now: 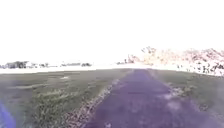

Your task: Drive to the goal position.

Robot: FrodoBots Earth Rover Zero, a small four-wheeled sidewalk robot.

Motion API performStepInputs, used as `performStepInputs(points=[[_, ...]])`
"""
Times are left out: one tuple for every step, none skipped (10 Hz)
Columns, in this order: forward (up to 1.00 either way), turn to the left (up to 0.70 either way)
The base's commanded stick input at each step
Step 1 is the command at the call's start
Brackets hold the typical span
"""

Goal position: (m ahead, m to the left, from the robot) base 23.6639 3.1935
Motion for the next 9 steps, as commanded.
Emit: performStepInputs(points=[[0.70,-0.14],[0.70,-0.14],[0.70,-0.14],[0.70,-0.14],[0.70,-0.14],[0.70,-0.14],[0.70,-0.12],[0.70,-0.08],[0.70,0.00]])
